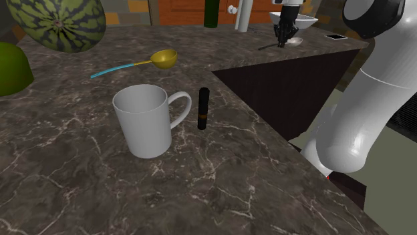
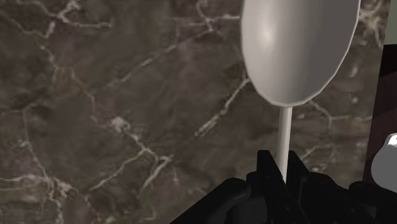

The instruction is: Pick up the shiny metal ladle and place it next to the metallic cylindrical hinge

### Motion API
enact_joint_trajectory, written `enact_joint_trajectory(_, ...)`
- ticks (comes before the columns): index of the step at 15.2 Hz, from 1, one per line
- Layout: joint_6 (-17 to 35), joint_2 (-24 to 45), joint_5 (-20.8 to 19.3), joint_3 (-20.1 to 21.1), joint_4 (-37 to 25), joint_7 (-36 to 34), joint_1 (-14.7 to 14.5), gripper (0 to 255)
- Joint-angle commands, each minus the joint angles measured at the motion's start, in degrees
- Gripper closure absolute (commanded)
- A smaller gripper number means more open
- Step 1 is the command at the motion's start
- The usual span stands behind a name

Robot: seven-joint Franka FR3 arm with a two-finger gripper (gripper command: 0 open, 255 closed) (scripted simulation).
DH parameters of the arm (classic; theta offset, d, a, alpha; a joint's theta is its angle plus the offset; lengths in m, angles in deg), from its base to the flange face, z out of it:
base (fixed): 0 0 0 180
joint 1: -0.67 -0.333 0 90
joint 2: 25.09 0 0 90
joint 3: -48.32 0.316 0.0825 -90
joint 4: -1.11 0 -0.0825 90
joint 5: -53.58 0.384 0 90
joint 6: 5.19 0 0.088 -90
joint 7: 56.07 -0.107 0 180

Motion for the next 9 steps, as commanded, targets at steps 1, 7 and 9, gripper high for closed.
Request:
enact_joint_trajectory(1,0.0,0.0,0.0,0.0,0.0,0.0,0.0,255)
enact_joint_trajectory(7,-2.39,0.86,0.66,-0.23,-2.91,0.64,0.23,255)
enact_joint_trajectory(9,-4.02,1.58,1.21,-0.42,-4.97,1.15,0.45,255)
